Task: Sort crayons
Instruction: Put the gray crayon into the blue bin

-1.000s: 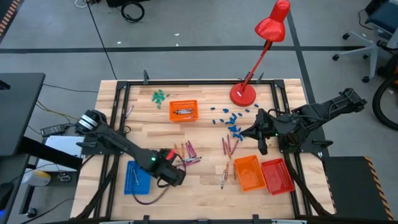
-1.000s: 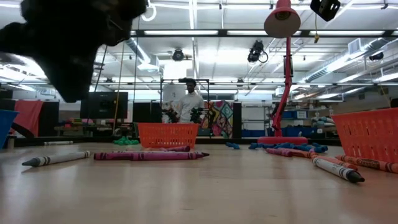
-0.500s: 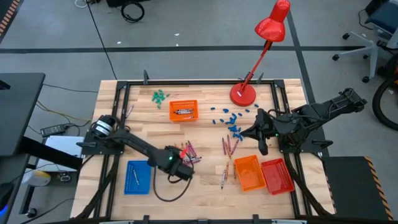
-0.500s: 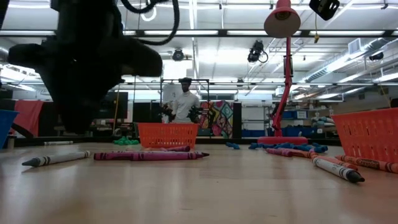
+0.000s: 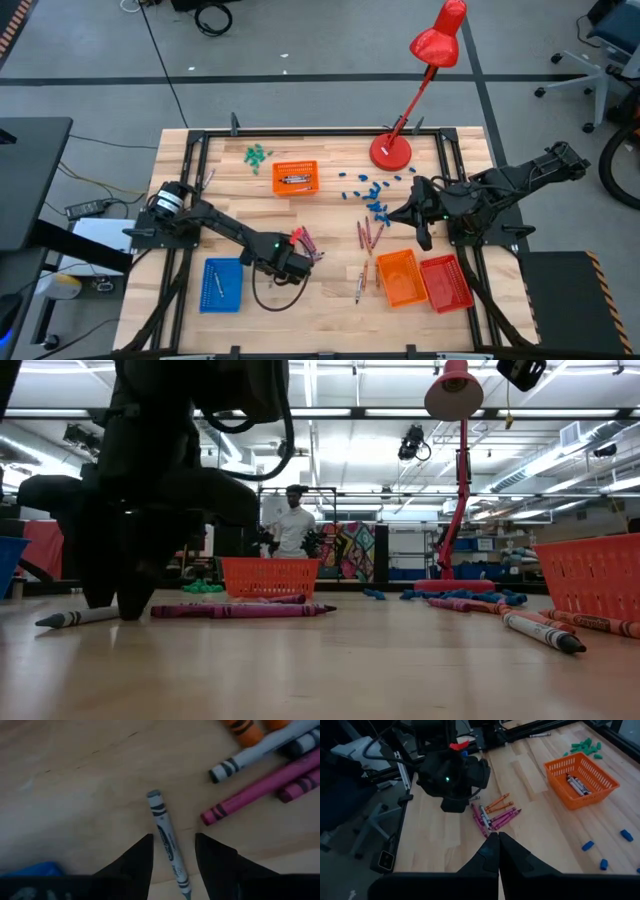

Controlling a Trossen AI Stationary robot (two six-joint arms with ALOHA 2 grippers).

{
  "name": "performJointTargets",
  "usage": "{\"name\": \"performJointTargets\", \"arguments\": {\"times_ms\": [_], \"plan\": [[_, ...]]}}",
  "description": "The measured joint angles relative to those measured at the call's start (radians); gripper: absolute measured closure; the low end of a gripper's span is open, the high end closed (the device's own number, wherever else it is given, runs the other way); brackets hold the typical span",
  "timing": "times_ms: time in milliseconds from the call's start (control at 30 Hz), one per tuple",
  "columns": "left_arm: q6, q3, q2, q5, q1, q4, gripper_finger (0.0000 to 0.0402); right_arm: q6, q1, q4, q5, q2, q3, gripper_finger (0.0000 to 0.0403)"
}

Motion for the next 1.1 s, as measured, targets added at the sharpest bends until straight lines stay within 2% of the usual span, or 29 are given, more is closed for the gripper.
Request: {"name": "performJointTargets", "arguments": {"times_ms": [233,333,467,533,867,1100], "plan": [[0.040,-0.024,-0.006,0.009,-0.011,0.037,0.0272,-0.012,0.000,0.007,0.001,0.000,0.000,0.0395],[0.073,-0.025,-0.006,0.011,-0.009,0.059,0.0305,-0.018,0.000,0.007,0.001,0.000,0.000,0.0395],[0.092,-0.025,-0.005,0.014,-0.010,0.069,0.0369,-0.019,0.000,0.017,0.002,0.000,0.000,0.0395],[0.116,-0.025,-0.005,0.014,-0.011,0.071,0.0385,-0.019,0.000,0.017,0.005,0.000,0.000,0.0395],[0.245,-0.021,-0.054,0.017,-0.011,0.061,0.0376,-0.026,0.000,0.019,0.021,0.000,0.000,0.0395],[0.437,-0.019,-0.140,0.010,-0.006,0.036,0.0376,-0.021,0.000,0.022,0.051,0.000,0.000,0.0395]]}}
